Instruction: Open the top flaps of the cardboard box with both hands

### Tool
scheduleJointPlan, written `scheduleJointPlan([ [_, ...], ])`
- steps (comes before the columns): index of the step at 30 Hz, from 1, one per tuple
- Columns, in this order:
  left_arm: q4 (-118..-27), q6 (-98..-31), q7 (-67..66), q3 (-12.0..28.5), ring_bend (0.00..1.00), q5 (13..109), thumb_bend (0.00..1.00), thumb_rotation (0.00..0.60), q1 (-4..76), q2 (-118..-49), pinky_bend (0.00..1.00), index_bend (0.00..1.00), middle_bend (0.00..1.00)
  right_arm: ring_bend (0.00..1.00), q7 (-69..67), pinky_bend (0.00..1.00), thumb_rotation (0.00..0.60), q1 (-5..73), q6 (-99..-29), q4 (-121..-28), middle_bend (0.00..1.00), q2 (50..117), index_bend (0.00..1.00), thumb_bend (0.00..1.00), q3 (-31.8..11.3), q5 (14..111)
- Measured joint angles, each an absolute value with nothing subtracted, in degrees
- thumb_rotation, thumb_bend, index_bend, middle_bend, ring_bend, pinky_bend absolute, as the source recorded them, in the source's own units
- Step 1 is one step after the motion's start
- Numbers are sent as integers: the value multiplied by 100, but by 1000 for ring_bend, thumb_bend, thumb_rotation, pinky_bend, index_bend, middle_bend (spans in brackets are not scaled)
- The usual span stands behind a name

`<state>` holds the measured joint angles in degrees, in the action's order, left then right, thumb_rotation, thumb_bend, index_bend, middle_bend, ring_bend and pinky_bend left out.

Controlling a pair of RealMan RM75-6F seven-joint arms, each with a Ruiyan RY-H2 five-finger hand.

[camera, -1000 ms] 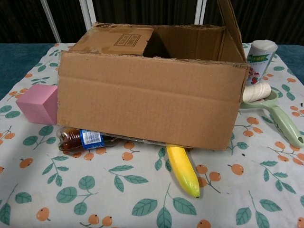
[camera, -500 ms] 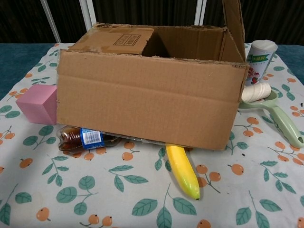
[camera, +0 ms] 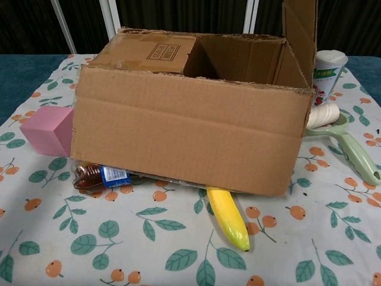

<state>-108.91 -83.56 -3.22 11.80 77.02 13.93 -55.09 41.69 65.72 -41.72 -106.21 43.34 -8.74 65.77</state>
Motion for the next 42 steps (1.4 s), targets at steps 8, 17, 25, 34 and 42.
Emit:
scheduleJointPlan([
  [8,-10938,-8375,-337,1166,5,7753,166,600,1383,-5505,95,19,0,219,4129,243,600,6435,-4220,-10724,331,4106,470,1000,-899,6667],
  [17,-10968,-8388,-361,1144,5,7818,166,600,1375,-5506,95,19,0,219,4061,243,600,6249,-4267,-10875,331,3771,470,1000,-955,6759],
  [25,-10953,-8390,-394,1136,5,7841,166,600,1379,-5525,95,20,0,220,3911,243,600,5987,-4277,-10870,331,3557,470,1000,-965,6862],
  [34,-10946,-8369,-409,1116,5,7854,166,600,1378,-5520,94,19,0,219,3889,244,600,5610,-4401,-10787,326,3629,470,1000,-820,6881],
  [42,-10883,-8320,-495,1101,5,7814,166,600,1392,-5539,89,19,0,212,3827,243,600,5143,-4620,-10534,307,3773,460,1000,-631,6809],
])
